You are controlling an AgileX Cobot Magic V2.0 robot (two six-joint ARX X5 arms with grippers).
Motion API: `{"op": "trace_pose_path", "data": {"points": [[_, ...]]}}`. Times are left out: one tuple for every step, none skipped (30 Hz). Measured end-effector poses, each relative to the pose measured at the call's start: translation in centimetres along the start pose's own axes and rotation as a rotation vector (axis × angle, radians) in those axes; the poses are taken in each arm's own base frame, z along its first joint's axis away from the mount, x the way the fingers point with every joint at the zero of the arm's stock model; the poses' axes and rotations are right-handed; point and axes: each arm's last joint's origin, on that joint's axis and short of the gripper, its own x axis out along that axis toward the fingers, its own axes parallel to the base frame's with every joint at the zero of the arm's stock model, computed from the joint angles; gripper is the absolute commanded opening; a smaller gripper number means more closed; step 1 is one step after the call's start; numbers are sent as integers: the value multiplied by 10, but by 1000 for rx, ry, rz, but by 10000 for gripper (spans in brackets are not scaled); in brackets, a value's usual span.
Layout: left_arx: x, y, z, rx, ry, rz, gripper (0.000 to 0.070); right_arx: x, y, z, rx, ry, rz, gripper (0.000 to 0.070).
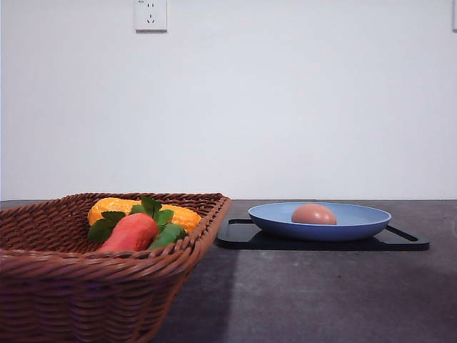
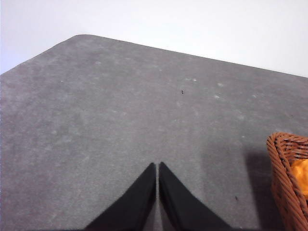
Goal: Transfer egg from basket to plate and serve
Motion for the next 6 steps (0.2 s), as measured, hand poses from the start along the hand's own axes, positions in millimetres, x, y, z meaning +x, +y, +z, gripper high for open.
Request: {"op": "trace_pose_path", "data": {"points": [[0,0,0,0,0,0,0,0,0,0,0,0,0,0],[0,0,0,0,0,0,0,0,0,0,0,0,0,0],[0,0,0,0,0,0,0,0,0,0,0,0,0,0],[0,0,0,0,0,0,0,0,0,0,0,0,0,0],[0,0,0,0,0,0,0,0,0,0,0,0,0,0],[0,0,0,0,0,0,0,0,0,0,0,0,0,0]]}}
